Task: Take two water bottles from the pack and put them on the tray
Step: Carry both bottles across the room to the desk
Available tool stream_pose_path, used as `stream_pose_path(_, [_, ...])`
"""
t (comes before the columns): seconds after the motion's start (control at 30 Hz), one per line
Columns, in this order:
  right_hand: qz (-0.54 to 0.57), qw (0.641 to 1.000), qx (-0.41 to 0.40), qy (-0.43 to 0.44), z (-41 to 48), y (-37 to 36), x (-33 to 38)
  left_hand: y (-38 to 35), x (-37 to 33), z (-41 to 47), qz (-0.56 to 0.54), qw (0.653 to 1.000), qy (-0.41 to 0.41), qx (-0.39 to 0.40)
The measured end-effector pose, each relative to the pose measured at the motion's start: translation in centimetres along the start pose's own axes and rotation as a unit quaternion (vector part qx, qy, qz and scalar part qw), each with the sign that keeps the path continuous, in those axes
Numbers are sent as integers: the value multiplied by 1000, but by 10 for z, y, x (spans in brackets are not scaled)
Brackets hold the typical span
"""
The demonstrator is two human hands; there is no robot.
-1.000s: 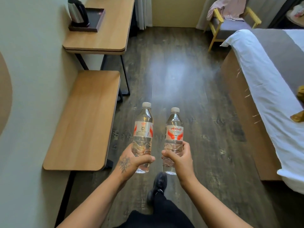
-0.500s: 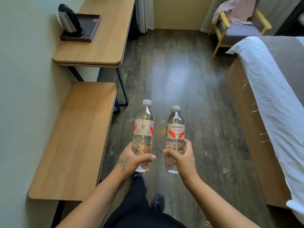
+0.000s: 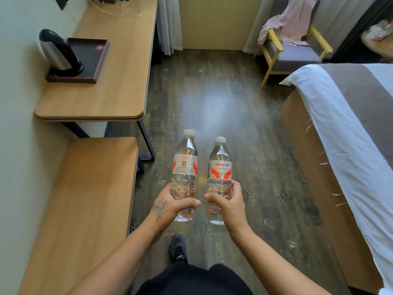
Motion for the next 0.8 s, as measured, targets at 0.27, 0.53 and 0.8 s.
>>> stream_pose_path(0.27, [21,1000,-14,-7,95,-29,22,37,-73,74,20,999,11,-35])
stream_pose_path(0.53, [11,1000,14,-5,232,-36,33,40,-157,168,-14,998,23,-52])
stream_pose_path(0.8, [20,999,35,-2,384,-31,65,37,-263,260,-37,997,15,-59])
Point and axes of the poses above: each hand's wrist, its own z-axis towards the middle knuckle, its own y-axis out of the back of the hand, x = y × z, the point moved 1 cm from there along z, towards the middle knuckle, and after that the axes turned 15 degrees about y, right-handed, at the moved point
